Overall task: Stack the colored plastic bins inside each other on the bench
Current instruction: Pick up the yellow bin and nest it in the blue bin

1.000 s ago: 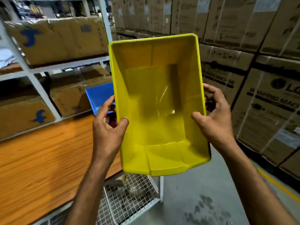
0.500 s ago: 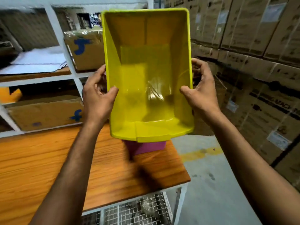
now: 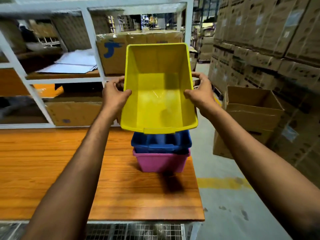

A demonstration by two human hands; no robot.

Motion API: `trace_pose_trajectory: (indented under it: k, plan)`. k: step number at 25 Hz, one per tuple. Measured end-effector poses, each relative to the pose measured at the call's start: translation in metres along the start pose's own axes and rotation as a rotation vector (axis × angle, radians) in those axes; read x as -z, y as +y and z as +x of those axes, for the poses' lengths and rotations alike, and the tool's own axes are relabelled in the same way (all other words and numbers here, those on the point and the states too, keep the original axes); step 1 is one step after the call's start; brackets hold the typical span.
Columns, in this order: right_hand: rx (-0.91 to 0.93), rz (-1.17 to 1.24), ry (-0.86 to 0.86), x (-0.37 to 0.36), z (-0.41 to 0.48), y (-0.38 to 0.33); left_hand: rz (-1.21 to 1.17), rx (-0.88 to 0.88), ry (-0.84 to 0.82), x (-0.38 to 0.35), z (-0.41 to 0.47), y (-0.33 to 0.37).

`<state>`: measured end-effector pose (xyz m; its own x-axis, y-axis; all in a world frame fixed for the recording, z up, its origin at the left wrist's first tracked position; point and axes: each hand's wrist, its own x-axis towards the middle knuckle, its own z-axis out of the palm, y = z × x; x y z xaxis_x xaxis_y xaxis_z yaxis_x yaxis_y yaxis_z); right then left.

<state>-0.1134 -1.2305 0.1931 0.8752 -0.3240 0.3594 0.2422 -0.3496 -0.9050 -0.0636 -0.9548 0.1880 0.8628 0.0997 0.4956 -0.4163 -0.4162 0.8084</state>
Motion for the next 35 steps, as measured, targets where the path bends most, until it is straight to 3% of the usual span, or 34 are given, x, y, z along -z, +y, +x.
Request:
trace_pose_trajectory:
  k: [6,13,15,19,23,27,31,35]
  plan:
    - [-0.142,0.033,-0.029,-0.011,0.002,0.015,-0.002,0.131,-0.103,0.0,0.004,-0.017]
    - [-0.024,0.101,0.027,-0.005,-0.007,-0.016,-0.094,0.095,-0.062,0.01,0.005,-0.011]
    - [0.056,0.096,0.063,-0.004,-0.008,-0.03,0.006,-0.039,0.001,0.017,0.004,-0.002]
    - [0.304,-0.034,0.036,-0.008,-0.015,-0.055,0.187,-0.501,0.13,0.026,0.006,0.047]
    - [0.517,-0.187,-0.046,-0.015,-0.012,-0.071,0.613,-0.865,-0.021,0.027,0.016,0.106]
    - [0.843,-0.473,-0.063,-0.015,0.001,-0.082,0.909,-1.047,-0.161,0.028,0.039,0.128]
    - [0.858,-0.789,0.294,-0.019,0.01,-0.082,0.863,-0.971,-0.14,0.033,0.053,0.115]
    - [0.702,-0.515,0.549,-0.023,-0.012,-0.065,0.636,-0.653,-0.067,0.04,0.058,0.096]
